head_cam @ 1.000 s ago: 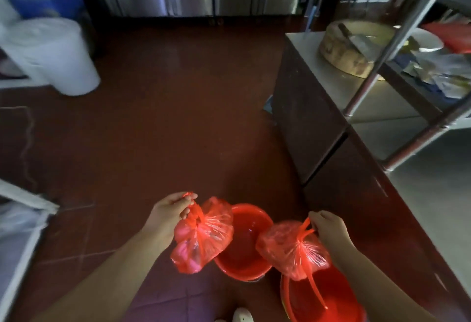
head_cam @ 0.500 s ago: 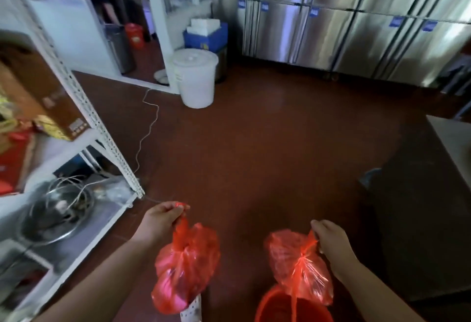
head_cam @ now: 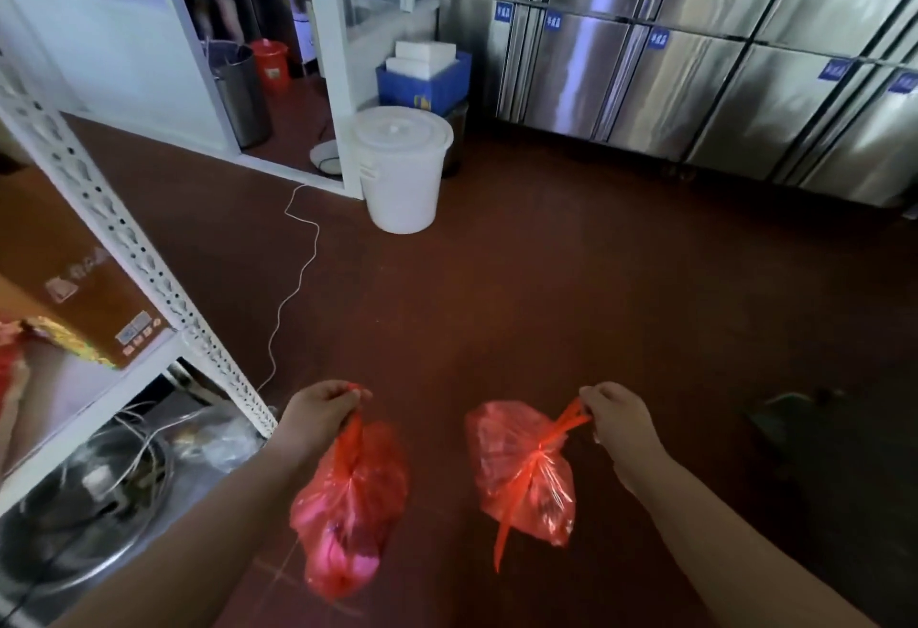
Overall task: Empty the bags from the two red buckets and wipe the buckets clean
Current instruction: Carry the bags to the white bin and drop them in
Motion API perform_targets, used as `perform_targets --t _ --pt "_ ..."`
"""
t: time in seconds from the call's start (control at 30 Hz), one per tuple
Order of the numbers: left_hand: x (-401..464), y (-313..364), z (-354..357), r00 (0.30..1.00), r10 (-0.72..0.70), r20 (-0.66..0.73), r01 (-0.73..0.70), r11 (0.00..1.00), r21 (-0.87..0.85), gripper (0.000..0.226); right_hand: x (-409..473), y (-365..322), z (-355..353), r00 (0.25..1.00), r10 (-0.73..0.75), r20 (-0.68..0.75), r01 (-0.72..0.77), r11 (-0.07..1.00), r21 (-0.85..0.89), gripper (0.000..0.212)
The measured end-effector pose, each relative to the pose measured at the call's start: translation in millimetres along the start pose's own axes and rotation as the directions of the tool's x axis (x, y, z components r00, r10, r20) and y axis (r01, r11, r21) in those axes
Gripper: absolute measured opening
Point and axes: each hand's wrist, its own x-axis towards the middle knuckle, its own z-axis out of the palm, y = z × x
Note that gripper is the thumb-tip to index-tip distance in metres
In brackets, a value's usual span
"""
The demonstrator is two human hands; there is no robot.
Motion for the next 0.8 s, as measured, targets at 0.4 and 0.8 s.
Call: perform_targets --t 0.4,0.8 --pt "247 127 66 0.988 0.005 -0.153 -0.020 0.995 -0.095 0.017 258 -135 70 0.920 -0.284 0.270 0.361 0.881 -0.305 0.018" --pt "484 227 106 0.959 -0.015 -0.283 -0.002 0.998 -0.058 0.025 517 -255 145 0.837 -0.281 0.469 0.513 0.701 -0.496 0.014"
